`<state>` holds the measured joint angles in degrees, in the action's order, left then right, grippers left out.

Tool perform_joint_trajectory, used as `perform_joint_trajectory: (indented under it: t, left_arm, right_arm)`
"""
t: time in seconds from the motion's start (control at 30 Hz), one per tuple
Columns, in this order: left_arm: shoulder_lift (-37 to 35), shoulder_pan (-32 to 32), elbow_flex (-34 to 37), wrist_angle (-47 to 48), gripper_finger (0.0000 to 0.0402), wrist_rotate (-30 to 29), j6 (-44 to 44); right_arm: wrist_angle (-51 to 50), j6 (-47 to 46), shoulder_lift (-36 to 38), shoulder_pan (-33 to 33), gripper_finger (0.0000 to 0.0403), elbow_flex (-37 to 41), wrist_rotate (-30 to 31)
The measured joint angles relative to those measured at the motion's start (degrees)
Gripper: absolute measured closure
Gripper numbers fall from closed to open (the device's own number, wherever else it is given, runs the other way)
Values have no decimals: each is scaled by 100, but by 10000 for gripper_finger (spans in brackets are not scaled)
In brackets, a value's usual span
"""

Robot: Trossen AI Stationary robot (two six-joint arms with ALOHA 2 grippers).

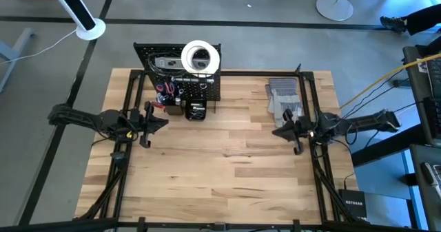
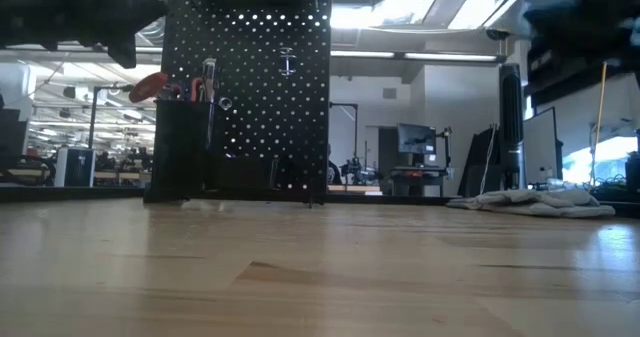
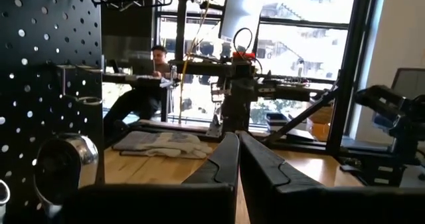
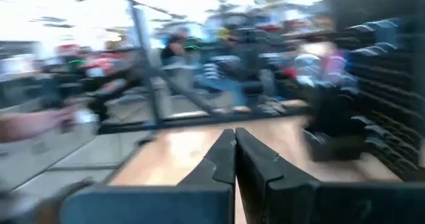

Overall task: Hang tools onto peg board
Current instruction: Return to Home Position

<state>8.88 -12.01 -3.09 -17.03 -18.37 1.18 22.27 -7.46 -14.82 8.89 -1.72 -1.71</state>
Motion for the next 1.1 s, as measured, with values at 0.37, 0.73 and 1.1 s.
perform_joint_trajectory:
  t: [0.37, 0.73, 1.1]
  left_arm:
    - [2, 1, -2, 340, 398, -41, 114]
    - [-63, 103, 220, 655, 398, -224, -160]
    - [-498, 735, 251, 1064, 398, 528, -189]
  right_arm:
    - [-1678, -112, 1485, -367, 396, 104, 634]
    - [-1754, -156, 1473, -367, 395, 114, 715]
    - [-1750, -280, 1471, -365, 395, 120, 710]
